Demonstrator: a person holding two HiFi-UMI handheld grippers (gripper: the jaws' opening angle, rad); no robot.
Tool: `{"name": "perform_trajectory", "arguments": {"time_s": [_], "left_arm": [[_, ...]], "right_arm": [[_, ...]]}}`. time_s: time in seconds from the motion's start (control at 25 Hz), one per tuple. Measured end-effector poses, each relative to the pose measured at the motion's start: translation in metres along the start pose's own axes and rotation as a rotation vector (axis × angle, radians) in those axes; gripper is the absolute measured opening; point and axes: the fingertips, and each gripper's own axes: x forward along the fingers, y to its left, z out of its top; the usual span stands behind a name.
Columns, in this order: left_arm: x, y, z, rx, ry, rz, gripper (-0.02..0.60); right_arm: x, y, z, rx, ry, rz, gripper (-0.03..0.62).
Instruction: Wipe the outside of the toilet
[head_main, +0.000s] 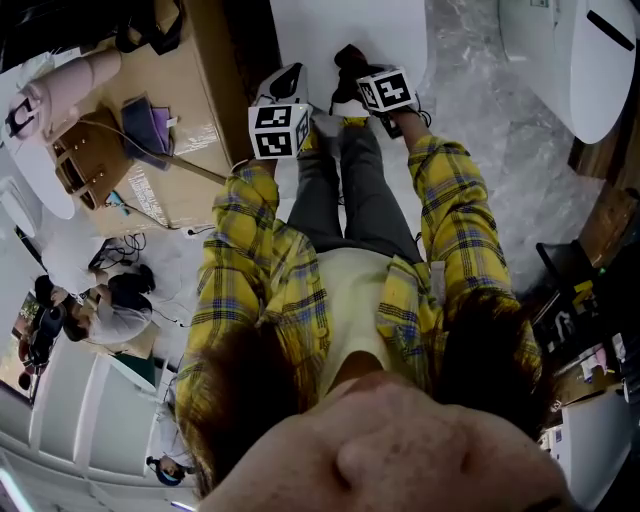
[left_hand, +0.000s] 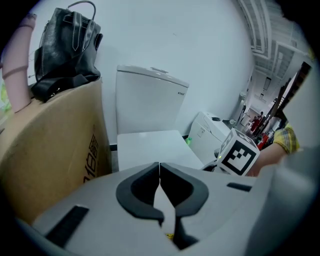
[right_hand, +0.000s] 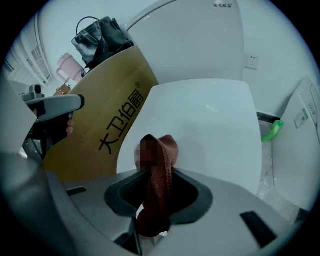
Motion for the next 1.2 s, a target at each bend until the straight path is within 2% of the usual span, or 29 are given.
{"name": "perform_trajectory", "arguments": {"time_s": [0.4, 0.72, 1.2], "left_arm": [[0.012, -0.018, -0.001, 0.02, 0.015, -0.071, 0.009], [0.016, -0.024, 0.002, 0.041, 0.025, -0.09, 0.009], [0.01, -0.026, 0.005, -0.008, 0.007, -0.111, 0.009]], "right_arm": [[-0.028, -0.055, -0.023, 0.079, -0.021, -0.076, 0.126], [-0.046, -0.093, -0.044, 0.146, -0.025, -0.144, 0.126], [-0.067, -0.125, -0.047, 0.208, -0.048, -0.261, 0.126]]}}
